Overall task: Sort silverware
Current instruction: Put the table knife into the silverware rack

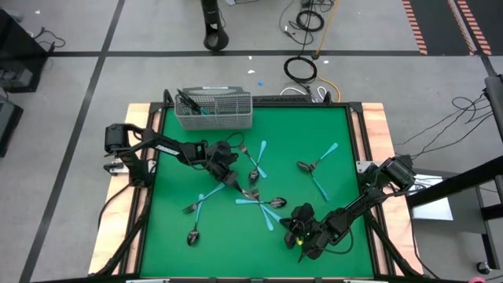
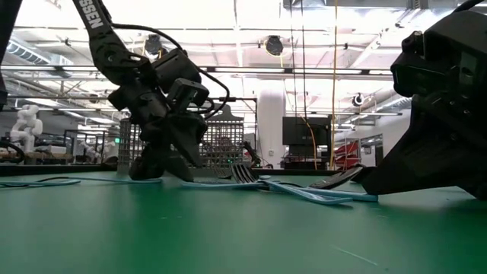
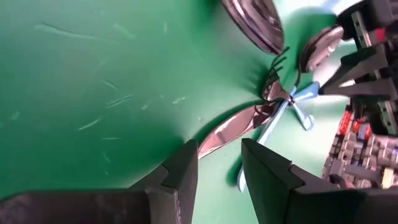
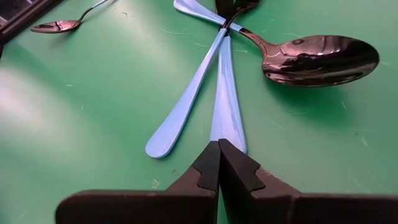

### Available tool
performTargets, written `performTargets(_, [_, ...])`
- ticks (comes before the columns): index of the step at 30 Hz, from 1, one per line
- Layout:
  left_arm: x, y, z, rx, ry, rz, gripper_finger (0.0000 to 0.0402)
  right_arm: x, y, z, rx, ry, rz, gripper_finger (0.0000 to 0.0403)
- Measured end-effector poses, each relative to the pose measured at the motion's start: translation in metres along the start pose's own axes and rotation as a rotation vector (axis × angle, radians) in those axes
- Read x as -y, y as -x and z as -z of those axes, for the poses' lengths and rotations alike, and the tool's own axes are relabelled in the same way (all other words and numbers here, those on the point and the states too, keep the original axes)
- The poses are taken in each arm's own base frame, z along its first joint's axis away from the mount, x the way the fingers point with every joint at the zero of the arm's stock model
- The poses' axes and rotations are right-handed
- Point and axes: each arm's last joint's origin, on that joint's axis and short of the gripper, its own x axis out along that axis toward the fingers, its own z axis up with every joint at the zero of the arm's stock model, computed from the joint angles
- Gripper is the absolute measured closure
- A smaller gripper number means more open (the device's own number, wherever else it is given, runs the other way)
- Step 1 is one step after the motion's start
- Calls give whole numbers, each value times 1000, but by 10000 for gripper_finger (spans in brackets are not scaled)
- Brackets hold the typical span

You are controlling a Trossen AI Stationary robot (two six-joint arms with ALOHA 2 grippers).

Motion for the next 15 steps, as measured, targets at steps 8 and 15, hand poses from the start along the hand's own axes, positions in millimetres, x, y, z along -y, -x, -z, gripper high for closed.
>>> performTargets(8, [6, 3, -9, -19, 26, -42, 277, 0, 0, 0, -1, -1, -3, 403])
performTargets(15, [12, 2, -11, -32, 5, -20, 292, -1, 0, 0, -4, 7, -7, 403])
